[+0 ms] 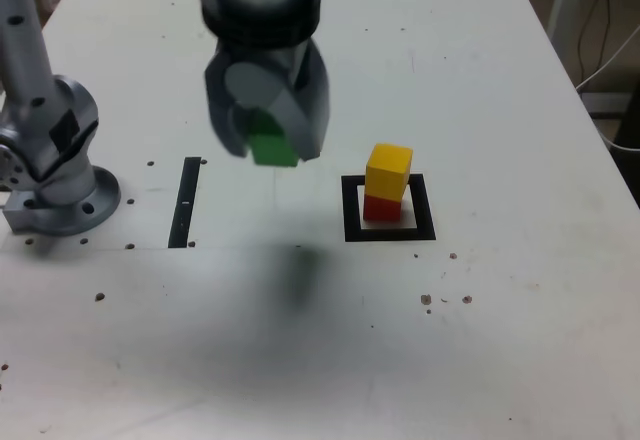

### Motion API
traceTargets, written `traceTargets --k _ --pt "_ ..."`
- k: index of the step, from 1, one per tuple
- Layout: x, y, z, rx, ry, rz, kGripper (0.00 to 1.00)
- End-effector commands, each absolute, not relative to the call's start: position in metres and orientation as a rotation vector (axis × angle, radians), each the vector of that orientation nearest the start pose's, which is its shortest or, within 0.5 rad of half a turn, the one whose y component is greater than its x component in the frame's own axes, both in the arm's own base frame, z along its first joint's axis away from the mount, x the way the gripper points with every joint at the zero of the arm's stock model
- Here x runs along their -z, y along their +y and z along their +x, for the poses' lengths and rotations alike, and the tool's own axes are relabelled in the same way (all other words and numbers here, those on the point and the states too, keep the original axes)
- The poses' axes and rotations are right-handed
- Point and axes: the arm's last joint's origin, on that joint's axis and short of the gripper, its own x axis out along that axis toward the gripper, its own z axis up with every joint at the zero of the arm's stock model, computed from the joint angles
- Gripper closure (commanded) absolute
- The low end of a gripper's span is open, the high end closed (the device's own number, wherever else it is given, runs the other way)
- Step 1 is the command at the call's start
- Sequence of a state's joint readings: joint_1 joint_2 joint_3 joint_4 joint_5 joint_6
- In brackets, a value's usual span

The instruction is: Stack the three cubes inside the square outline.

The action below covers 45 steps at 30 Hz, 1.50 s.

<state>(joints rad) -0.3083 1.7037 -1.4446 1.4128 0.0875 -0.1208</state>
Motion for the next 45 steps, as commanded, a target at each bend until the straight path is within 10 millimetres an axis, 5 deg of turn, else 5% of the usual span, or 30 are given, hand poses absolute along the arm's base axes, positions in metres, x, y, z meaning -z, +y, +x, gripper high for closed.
traceTargets --k 1,17,27,45 --pt "-0.332 -0.071 0.259 0.066 1.652 0.221 0.89" --pt "-0.342 -0.049 0.307 0.05 1.599 0.184 0.9" --pt "-0.326 -0.048 0.332 0.051 1.635 0.185 0.9" --pt "-0.313 -0.046 0.352 0.031 1.656 0.188 0.9"
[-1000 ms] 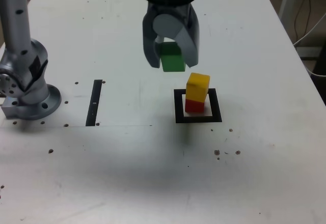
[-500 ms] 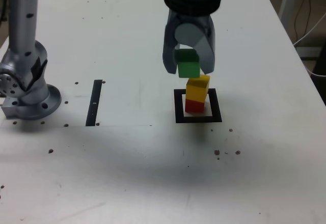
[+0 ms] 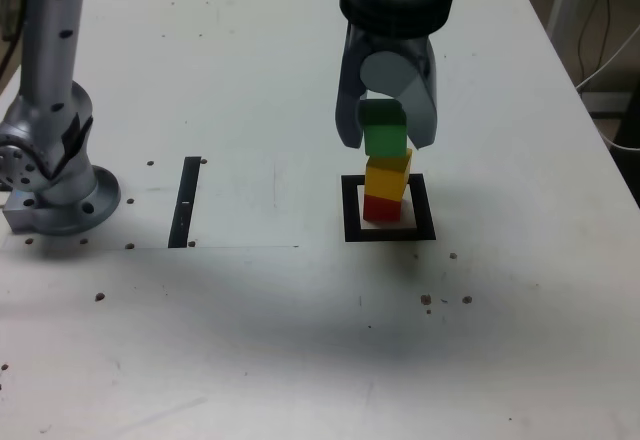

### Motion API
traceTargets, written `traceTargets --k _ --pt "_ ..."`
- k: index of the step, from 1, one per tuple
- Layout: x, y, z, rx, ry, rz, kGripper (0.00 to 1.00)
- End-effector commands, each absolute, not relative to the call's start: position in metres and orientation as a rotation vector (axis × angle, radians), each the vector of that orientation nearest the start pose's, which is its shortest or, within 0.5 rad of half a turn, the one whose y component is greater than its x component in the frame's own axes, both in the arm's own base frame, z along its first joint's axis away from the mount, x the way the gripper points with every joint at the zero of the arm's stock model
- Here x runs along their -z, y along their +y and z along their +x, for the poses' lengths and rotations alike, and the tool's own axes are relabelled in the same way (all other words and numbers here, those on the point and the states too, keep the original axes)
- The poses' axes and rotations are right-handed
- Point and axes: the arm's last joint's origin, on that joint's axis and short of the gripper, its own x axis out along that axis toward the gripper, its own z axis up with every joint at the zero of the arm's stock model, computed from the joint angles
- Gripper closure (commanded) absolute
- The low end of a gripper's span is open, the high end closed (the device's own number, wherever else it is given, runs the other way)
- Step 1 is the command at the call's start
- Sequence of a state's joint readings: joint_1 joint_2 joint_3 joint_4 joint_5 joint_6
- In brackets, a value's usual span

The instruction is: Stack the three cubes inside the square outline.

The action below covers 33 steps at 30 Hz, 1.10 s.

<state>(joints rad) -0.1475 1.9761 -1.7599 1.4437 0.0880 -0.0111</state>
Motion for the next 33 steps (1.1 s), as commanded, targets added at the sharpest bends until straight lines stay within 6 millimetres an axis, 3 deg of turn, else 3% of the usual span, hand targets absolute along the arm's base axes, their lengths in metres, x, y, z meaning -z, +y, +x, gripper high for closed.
traceTargets --k 1,17,33 --pt "-0.312 -0.046 0.352 0.028 1.659 0.189 0.9" --pt "-0.299 -0.038 0.36 0.017 1.696 0.184 0.9" --pt "-0.299 -0.038 0.362 0.027 1.683 0.17 0.86"
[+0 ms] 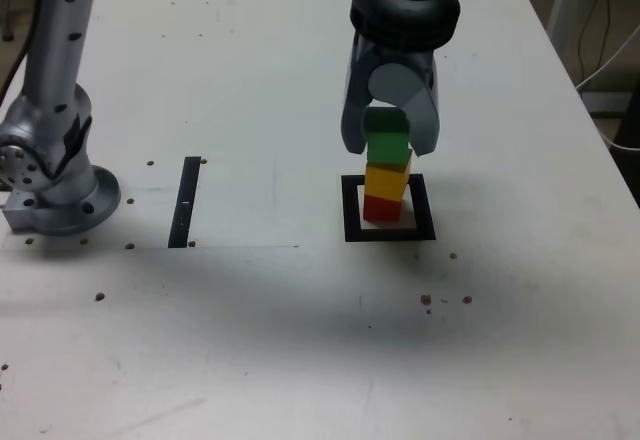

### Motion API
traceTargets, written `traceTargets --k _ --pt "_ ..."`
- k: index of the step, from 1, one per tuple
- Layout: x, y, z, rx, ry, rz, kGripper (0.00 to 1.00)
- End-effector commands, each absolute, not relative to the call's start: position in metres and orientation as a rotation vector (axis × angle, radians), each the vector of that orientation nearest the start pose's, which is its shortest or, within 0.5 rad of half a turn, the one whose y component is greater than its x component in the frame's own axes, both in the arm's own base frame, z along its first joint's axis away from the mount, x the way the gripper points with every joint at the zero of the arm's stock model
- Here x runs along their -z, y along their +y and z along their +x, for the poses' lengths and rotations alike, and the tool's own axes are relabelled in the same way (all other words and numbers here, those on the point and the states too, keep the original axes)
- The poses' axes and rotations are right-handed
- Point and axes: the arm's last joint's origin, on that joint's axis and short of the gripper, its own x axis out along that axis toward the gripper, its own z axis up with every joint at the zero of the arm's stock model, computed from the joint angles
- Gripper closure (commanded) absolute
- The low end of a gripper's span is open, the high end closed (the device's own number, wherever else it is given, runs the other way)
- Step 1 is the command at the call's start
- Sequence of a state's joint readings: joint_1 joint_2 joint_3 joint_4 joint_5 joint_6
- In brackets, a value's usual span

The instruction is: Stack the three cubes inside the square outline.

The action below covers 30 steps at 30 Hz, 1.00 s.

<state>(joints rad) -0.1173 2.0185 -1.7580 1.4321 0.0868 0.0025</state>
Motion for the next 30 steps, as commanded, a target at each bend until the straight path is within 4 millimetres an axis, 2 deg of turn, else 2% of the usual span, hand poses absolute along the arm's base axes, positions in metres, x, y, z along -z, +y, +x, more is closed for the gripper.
traceTargets --k 1,8,12,14,19,21,23,30 --pt "-0.299 -0.038 0.362 0.029 1.683 0.168 0.86" --pt "-0.294 -0.038 0.362 0.034 1.697 0.163 0.82" --pt "-0.291 -0.038 0.361 0.034 1.709 0.16 0.76" --pt "-0.29 -0.037 0.361 0.037 1.715 0.156 0.65" --pt "-0.288 -0.037 0.362 0.048 1.702 0.153 0.14" --pt "-0.289 -0.037 0.362 0.048 1.694 0.154 0.04" --pt "-0.291 -0.036 0.361 0.046 1.689 0.155 0.01" --pt "-0.299 -0.034 0.355 0.032 1.673 0.165 0.01"
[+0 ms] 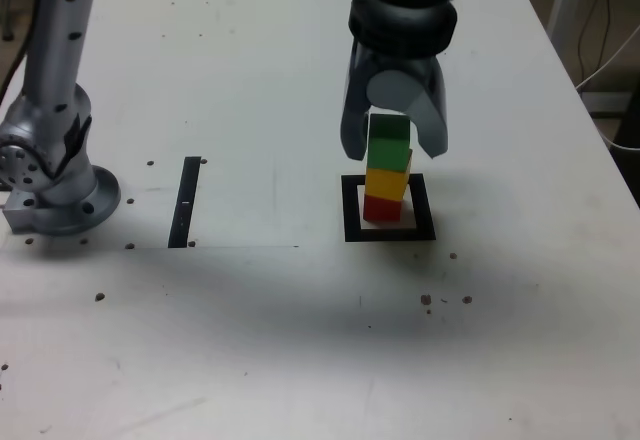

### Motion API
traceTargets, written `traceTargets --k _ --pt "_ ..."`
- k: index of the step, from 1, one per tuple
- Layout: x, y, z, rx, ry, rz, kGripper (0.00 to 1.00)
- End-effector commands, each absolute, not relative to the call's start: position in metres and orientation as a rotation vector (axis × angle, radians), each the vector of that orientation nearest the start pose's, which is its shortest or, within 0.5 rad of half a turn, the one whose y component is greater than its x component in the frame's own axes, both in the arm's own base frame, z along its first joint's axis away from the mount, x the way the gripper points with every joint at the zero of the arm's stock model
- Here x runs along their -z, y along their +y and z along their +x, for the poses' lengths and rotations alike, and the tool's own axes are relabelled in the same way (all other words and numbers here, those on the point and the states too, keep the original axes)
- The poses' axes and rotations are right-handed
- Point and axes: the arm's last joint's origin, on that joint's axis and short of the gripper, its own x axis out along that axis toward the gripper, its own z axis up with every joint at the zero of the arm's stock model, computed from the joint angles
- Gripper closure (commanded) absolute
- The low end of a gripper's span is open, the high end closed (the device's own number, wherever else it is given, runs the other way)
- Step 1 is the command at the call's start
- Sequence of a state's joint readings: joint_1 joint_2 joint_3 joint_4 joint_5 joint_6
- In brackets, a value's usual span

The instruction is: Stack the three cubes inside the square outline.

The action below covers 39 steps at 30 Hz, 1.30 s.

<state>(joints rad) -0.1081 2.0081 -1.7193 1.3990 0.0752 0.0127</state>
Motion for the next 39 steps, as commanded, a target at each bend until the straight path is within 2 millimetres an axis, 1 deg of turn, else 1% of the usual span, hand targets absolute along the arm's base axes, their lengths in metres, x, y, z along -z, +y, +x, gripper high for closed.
traceTargets --k 1,7,11,17,24,30,35,39 --pt "-0.301 -0.034 0.353 0.029 1.669 0.168 0.01" --pt "-0.318 -0.031 0.338 0.007 1.627 0.178 0.01" --pt "-0.332 -0.03 0.323 0.005 1.592 0.173 0.01" --pt "-0.348 -0.027 0.293 0.008 1.565 0.166 0.01" --pt "-0.359 -0.022 0.256 0.008 1.552 0.165 0.0" --pt "-0.356 -0.013 0.229 -0.005 1.575 0.154 0.0" --pt "-0.343 -0.002 0.217 0.008 1.635 0.149 0.0" --pt "-0.33 0.001 0.207 0.026 1.683 0.146 0.0"
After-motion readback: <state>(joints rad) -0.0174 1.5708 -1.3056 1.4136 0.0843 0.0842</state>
